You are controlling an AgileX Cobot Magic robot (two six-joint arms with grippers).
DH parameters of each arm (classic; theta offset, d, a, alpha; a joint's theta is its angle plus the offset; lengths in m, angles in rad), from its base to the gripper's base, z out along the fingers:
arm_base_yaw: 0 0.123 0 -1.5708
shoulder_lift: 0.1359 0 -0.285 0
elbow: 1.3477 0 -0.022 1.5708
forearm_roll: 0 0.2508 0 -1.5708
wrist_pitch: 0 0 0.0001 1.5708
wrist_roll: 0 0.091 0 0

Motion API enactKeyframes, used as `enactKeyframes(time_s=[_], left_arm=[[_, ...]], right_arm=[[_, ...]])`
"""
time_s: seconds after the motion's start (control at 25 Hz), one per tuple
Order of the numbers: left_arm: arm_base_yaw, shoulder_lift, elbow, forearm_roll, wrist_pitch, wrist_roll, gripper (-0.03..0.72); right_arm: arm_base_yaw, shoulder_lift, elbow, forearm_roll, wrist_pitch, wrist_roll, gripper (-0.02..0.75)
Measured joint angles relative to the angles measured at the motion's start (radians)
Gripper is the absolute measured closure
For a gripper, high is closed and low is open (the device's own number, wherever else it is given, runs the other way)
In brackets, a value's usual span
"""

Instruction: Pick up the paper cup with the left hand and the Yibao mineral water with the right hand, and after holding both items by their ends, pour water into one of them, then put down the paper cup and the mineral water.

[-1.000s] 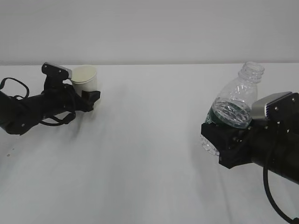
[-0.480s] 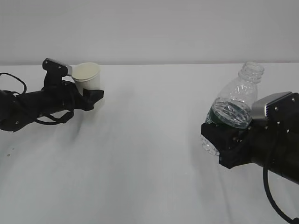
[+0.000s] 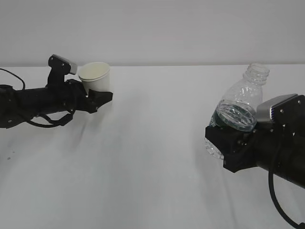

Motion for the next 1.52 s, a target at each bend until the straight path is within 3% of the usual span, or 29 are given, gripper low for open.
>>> enactKeyframes(time_s=[0.28,0.56,1.52], left_arm=[[0.050,-0.005,0.000,0.182,-0.154,-0.126,0.215],[0.051,-0.028,0.000,0.342,-0.181,-0.209,0.215],[0.035,-0.233,0.001,0.668,-0.204,-0.541,0.220]], right_arm=[[0.000,0.000,0.000,0.000,0.002,0.000,0.335],[0.000,0.000,0.000,0.000,0.002,0.000,0.335],[0.000,0.000,0.000,-0.022,0.002,0.013,0.335]])
